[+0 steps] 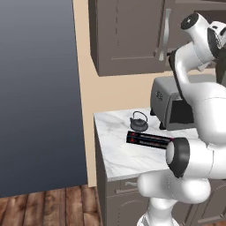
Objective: Pick the pan from the cabinet and place it on the stove. Then turn on the stove burner for the pan.
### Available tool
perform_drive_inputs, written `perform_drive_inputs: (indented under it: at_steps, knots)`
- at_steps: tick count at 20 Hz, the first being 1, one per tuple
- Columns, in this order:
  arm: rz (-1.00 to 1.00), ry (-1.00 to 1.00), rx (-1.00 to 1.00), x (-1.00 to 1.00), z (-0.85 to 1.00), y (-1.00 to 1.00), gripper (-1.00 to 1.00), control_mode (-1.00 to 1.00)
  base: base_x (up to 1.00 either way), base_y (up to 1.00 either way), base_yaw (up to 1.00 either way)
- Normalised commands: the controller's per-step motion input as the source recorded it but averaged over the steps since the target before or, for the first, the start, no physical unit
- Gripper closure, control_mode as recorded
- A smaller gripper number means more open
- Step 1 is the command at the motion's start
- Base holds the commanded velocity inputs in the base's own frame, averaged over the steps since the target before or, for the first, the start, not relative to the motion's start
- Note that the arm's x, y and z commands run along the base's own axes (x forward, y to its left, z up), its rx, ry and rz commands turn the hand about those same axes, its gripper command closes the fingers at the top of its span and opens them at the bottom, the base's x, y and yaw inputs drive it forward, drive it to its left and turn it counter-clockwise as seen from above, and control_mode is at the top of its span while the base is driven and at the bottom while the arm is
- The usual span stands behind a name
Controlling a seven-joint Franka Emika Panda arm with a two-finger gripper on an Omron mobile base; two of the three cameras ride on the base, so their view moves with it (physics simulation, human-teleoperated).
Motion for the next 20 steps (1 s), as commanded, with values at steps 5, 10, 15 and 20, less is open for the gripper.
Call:
perform_drive_inputs:
  at_steps: [5, 10, 15, 20]
  knots:
    - [-0.10, -0.02, 0.02, -0.50, 0.00, -0.89, -1.00, -1.00, 0.00, 0.00, 0.00]
    - [-0.08, 0.00, 0.02, -0.14, -0.03, -0.72, -1.00, -1.00, 0.00, 0.00, 0.00]
    - [-0.01, 0.00, 0.01, 0.00, -0.08, -0.16, -1.00, -1.00, 0.00, 0.00, 0.00]
    - [0.01, -0.04, 0.00, -0.17, -0.04, 0.11, -1.00, -1.00, 0.00, 0.00, 0.00]
